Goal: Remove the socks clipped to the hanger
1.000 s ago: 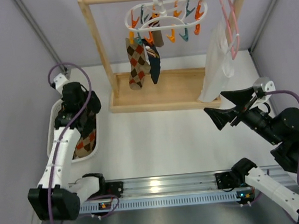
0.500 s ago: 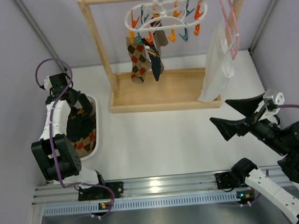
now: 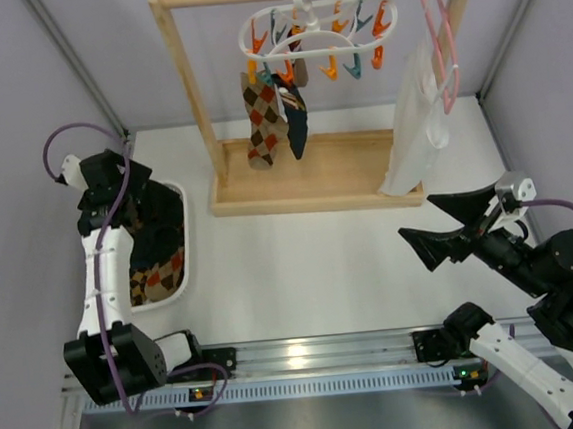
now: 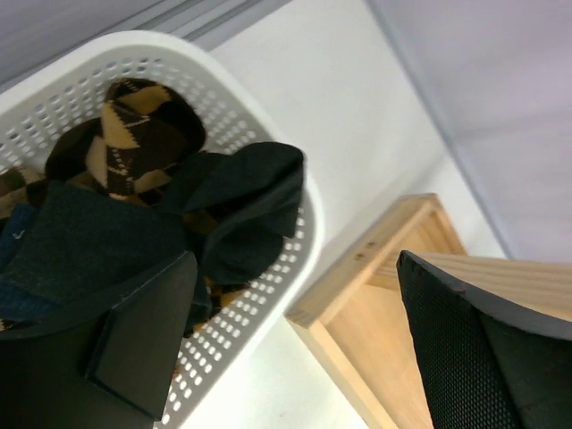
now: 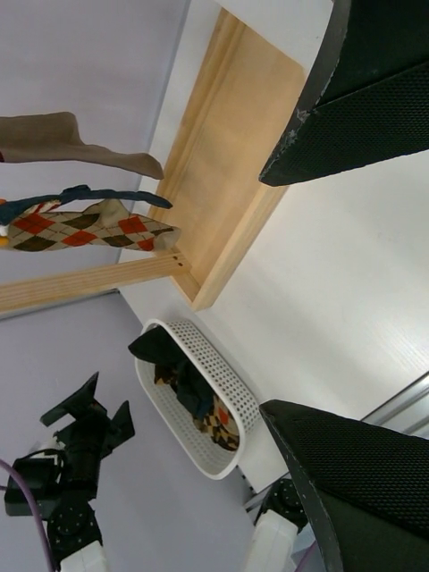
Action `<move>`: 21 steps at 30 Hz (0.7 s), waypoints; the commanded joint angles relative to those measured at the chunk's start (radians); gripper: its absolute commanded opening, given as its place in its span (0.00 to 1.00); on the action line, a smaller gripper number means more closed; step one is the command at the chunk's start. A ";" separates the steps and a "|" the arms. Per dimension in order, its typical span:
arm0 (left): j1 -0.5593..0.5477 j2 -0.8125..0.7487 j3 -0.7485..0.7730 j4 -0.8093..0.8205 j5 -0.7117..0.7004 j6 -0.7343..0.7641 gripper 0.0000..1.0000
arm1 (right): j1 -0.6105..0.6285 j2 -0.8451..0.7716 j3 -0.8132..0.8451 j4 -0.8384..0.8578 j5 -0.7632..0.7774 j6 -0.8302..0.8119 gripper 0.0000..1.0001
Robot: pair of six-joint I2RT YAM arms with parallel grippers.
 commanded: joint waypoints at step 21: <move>-0.816 0.025 -0.043 0.548 0.072 0.393 0.98 | -0.004 -0.056 -0.107 0.066 0.014 0.062 0.99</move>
